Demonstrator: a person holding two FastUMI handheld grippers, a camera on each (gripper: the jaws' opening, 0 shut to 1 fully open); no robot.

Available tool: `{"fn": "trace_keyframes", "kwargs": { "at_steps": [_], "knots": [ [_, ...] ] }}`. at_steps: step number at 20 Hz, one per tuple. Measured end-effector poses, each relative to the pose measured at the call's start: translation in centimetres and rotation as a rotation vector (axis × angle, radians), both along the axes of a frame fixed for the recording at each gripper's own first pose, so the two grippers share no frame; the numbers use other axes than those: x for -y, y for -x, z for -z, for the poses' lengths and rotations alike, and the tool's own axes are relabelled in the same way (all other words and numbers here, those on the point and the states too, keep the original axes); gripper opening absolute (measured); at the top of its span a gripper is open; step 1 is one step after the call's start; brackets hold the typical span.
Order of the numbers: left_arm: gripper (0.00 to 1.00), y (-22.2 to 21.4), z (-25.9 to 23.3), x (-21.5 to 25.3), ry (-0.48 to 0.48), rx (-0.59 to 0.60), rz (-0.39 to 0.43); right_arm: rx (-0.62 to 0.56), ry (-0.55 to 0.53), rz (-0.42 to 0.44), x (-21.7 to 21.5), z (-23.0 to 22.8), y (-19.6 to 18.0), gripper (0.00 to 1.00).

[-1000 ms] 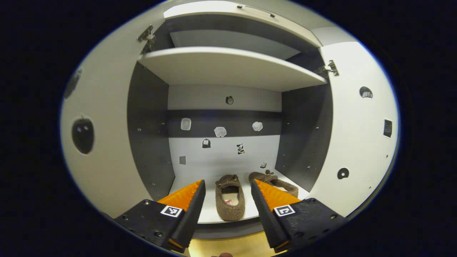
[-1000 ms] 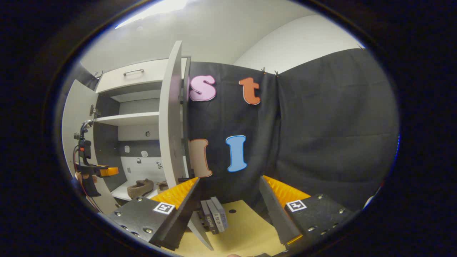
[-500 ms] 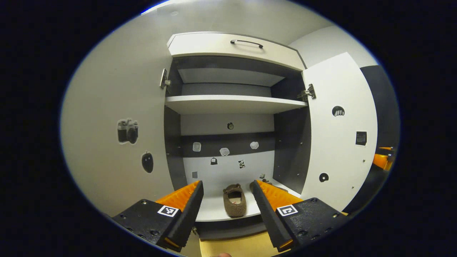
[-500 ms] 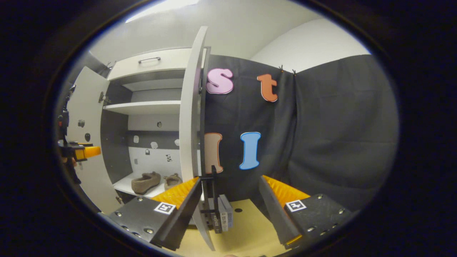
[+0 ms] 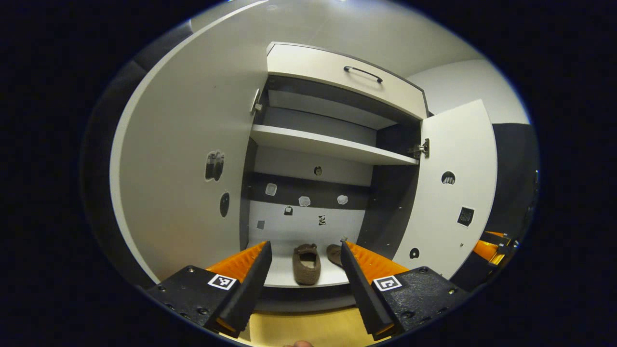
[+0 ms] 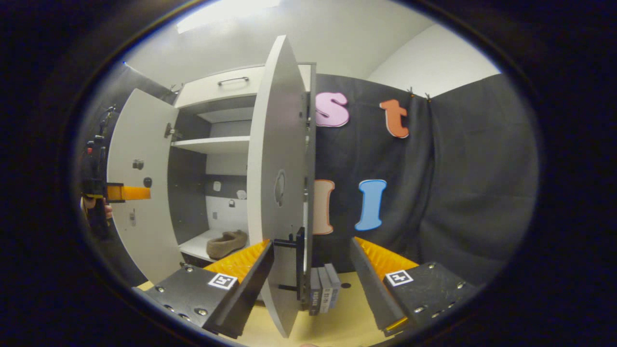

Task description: Grab one shoe with the right hand and put it into the shoe cabinet, grab the other shoe with the left hand and put it into the shoe cabinet; then close the right door with the right hand and the left door with the left hand.

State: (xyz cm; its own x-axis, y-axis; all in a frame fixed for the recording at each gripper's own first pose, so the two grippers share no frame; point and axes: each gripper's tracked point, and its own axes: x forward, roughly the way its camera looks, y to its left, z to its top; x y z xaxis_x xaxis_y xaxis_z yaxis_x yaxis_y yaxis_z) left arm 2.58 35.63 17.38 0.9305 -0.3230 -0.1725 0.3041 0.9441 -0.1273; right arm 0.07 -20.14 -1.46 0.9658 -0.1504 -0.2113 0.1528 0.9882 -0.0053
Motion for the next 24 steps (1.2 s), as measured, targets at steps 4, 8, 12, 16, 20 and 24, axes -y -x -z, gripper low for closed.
{"fn": "trace_keyframes", "kwargs": {
  "at_steps": [4, 8, 12, 16, 20, 24],
  "knots": [
    [0.88, 1.1, -0.2, -1.4, -0.019, 0.003, -0.022, 0.002, -0.028, -0.096, -4.0, 0.3, -2.3, 0.95],
    [0.88, 2.3, -0.1, -3.5, -0.019, -0.007, -0.054, -0.008, -0.054, -0.166, -6.7, 1.1, -4.1, 0.93],
    [0.82, 2.4, 0.0, -3.8, -0.018, -0.015, -0.057, -0.02, -0.043, -0.194, -8.0, 2.1, -6.0, 0.96],
    [0.82, 2.7, 0.2, -4.1, -0.04, -0.015, -0.063, -0.035, -0.065, -0.219, -9.5, 3.1, -8.5, 0.98],
    [0.82, 2.7, 0.6, -4.2, -0.05, -0.023, -0.073, -0.026, -0.063, -0.228, -10.3, 3.4, -9.3, 0.98],
    [0.82, 2.8, 0.9, -3.8, -0.031, -0.035, -0.077, -0.034, -0.087, -0.237, -10.8, 4.3, -10.2, 0.99]
  ]
}}
